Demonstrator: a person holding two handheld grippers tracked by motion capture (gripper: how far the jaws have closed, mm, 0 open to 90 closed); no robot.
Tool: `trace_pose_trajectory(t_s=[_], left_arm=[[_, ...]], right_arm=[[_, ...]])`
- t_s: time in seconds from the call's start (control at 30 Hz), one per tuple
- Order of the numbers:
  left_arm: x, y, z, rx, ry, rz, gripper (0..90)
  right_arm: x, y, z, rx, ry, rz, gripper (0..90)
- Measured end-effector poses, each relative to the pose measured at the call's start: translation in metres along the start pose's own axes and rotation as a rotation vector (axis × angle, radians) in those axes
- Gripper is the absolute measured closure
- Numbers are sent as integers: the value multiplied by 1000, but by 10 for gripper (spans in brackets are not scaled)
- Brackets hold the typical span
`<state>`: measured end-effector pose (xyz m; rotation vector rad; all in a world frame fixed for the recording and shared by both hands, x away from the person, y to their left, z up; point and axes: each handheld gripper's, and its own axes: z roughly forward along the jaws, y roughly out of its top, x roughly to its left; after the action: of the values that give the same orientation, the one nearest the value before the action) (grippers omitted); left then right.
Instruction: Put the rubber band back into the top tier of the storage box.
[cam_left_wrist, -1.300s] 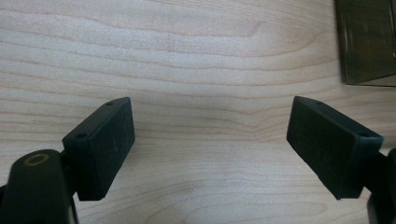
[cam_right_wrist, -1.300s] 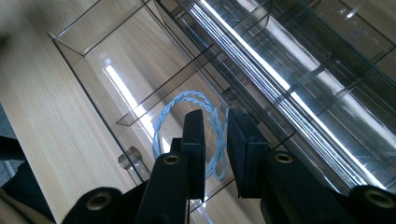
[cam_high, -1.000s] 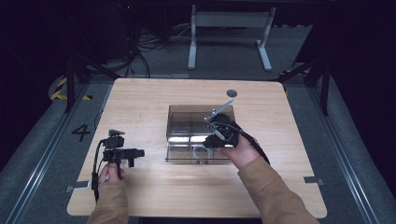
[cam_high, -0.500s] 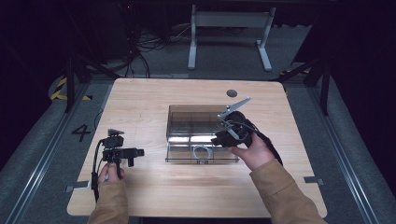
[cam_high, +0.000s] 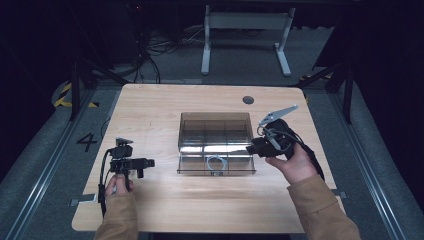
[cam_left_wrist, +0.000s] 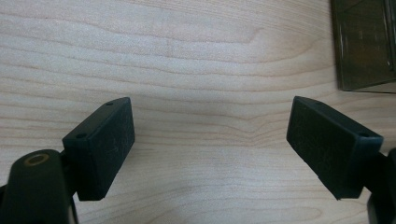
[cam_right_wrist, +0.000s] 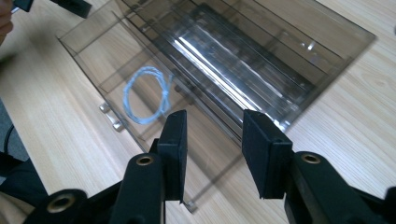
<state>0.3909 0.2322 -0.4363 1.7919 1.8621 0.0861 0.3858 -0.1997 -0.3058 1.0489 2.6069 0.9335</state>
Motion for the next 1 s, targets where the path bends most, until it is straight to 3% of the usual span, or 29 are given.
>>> trace_pose_trajectory(t_s=[0.6, 1.0], left_arm=[[0, 0, 1, 3, -3, 2, 161], [-2, 0, 2, 7, -9, -2, 161]], right_arm=[[-46, -46, -21, -11, -104, 100, 548], [-74, -78, -13, -57, -130, 117, 529]])
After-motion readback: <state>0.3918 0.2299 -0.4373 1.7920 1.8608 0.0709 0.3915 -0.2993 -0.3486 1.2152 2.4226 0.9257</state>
